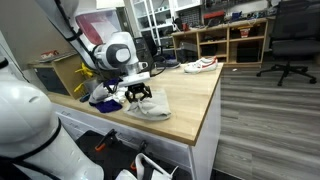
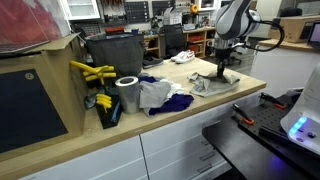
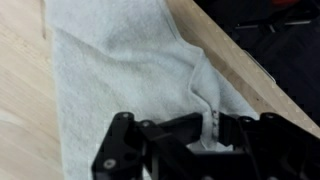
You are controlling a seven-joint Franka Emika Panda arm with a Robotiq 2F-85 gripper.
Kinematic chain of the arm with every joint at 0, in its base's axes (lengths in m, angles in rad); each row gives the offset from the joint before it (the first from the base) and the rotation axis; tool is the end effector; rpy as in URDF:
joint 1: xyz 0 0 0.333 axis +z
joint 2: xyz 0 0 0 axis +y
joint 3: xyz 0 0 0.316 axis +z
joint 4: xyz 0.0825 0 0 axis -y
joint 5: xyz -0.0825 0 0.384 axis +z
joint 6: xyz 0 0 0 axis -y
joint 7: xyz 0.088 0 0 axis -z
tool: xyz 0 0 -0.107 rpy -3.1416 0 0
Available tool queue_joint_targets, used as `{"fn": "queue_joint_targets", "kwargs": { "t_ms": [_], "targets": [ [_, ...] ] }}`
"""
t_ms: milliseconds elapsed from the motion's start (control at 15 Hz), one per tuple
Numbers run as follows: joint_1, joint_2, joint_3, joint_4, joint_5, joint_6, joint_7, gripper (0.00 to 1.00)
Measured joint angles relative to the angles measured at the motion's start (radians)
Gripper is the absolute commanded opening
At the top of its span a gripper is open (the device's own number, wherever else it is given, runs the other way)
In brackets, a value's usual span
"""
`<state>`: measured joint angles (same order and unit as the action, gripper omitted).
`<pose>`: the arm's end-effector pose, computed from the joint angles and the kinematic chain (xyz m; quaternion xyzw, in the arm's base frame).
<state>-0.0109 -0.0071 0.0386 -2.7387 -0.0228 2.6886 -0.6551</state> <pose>0.3921 0.0116 0.2196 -0.9385 -0.3445 0.0220 0.0020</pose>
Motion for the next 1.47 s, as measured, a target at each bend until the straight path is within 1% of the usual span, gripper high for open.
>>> {"fn": "queue_joint_targets", "kwargs": {
  "t_ms": [133, 467, 867, 933, 1000, 1067, 1133, 1267, 1400, 1467],
  "targets": [
    [0.022, -0.029, 0.007, -0.035, 0.009, 0.018, 0.026, 0.0],
    [0.084, -0.078, 0.015, -0.033, 0.059, 0.018, 0.089, 0.0],
    [0.131, -0.102, 0.048, -0.032, 0.037, 0.039, 0.237, 0.0],
    [0.133, -0.102, 0.056, -0.032, 0.021, 0.052, 0.265, 0.11],
    [0.135, -0.101, 0.064, -0.033, -0.003, 0.065, 0.297, 0.27],
    [0.136, -0.101, 0.072, -0.033, -0.029, 0.079, 0.332, 0.33],
    [0.136, -0.1, 0.078, -0.033, -0.05, 0.091, 0.36, 0.41],
    [0.138, -0.1, 0.084, -0.032, -0.066, 0.113, 0.39, 0.55],
    [0.139, -0.101, 0.082, -0.032, -0.057, 0.142, 0.39, 0.7],
    [0.141, -0.103, 0.077, -0.032, -0.03, 0.156, 0.383, 0.78]
  ]
}}
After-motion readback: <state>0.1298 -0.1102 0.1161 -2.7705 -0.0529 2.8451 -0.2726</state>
